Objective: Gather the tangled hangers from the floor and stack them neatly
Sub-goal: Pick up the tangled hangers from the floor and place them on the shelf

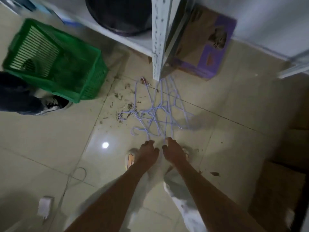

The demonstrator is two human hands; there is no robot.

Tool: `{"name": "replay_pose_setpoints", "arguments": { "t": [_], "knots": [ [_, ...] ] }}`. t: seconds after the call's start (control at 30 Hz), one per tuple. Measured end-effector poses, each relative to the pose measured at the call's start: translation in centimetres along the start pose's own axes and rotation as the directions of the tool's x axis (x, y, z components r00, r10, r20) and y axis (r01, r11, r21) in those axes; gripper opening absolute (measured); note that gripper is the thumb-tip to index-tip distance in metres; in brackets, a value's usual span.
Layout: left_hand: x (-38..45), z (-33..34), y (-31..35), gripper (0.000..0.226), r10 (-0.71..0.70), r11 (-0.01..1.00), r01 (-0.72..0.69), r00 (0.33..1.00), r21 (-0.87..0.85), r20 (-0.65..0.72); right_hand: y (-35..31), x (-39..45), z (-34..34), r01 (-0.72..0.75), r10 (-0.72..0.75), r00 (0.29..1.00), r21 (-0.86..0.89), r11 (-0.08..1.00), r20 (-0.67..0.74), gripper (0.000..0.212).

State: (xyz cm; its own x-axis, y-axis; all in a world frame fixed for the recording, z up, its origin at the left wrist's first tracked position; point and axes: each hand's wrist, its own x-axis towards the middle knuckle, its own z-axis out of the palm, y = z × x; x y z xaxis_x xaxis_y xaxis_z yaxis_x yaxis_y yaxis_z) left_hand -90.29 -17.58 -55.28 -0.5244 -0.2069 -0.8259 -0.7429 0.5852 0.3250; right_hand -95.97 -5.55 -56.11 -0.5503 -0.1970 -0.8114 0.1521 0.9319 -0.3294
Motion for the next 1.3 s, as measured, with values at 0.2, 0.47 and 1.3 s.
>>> {"name": "replay_pose_setpoints", "arguments": {
  "t": [0.2, 0.47, 1.3],
  "knots": [
    [18.0, 4.5, -4.5, 0.031, -0.113, 0.972, 0.096, 0.991, -0.215, -0.066, 2.8, 17.9, 6.6, 0.027, -0.048, 0.988, -0.139, 0.990, -0.150, 0.041],
    [33.2, 9.1, -4.6, 0.013, -0.206, 0.832, 0.027, 0.943, -0.555, -0.262, 4.4, 32.8, 8.3, 0.021, -0.108, 0.830, -0.163, 0.986, -0.547, 0.043],
    [25.7, 6.5, -1.1, 0.033, 0.157, 0.459, -0.118, 0.986, -0.881, -0.050, 3.9, 26.7, 2.6, 0.086, -0.120, 0.993, 0.704, 0.705, -0.001, 0.029]
  ]
}}
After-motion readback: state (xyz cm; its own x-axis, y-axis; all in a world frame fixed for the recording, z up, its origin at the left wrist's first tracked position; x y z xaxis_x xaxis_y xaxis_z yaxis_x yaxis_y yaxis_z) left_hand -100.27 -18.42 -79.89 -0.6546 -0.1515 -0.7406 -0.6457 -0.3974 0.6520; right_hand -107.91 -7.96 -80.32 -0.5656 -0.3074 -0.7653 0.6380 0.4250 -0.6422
